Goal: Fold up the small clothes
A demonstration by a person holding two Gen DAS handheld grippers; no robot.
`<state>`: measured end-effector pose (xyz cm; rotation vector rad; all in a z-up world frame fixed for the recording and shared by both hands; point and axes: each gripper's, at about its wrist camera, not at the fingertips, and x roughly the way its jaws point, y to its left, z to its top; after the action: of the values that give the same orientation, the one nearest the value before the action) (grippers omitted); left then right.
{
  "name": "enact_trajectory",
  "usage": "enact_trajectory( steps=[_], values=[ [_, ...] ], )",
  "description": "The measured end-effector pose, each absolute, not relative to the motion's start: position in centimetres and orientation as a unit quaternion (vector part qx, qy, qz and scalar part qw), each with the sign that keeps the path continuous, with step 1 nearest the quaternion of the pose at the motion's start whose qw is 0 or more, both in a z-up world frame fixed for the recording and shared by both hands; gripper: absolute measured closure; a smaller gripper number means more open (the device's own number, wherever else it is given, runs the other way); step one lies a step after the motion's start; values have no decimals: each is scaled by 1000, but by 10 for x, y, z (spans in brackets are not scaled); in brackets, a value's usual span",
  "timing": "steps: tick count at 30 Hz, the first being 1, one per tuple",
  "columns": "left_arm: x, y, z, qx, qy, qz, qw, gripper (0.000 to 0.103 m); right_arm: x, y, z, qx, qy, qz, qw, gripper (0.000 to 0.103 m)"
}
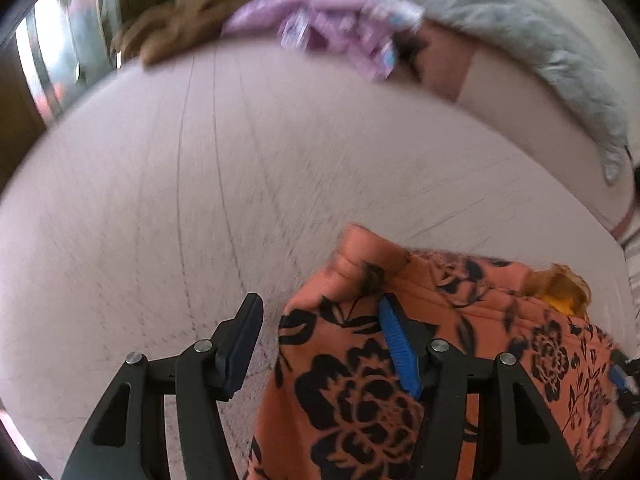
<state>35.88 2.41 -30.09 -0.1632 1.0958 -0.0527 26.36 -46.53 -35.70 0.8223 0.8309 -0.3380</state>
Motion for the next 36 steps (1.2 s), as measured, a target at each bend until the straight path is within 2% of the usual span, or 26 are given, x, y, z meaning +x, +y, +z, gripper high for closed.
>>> enact_trajectory(
  steps=[4,5,15,25,28,31,36],
  values=[
    [363,22,-305,-60,505,-23,861,32,288,-478,-369,365,394,-187,822,66],
    [362,20,-305,-54,502,-20,863,32,289,-476,-366,361,395,-185,824,63],
    [299,24,-262,-3,431,-9,902,32,245,-406,-315,330,350,-80,873,64],
    [244,35,-284,35,453,24,890,31,230,-323,-338,281,428,-10,859,64],
    [243,31,-299,51,449,33,892,25,230,-305,-358,254,474,-21,843,63],
    [241,22,-297,98,431,38,896,23,228,-293,-351,215,468,-29,857,64],
    [216,29,-274,68,392,25,917,23,205,-292,-331,229,431,-15,872,64]
  ],
)
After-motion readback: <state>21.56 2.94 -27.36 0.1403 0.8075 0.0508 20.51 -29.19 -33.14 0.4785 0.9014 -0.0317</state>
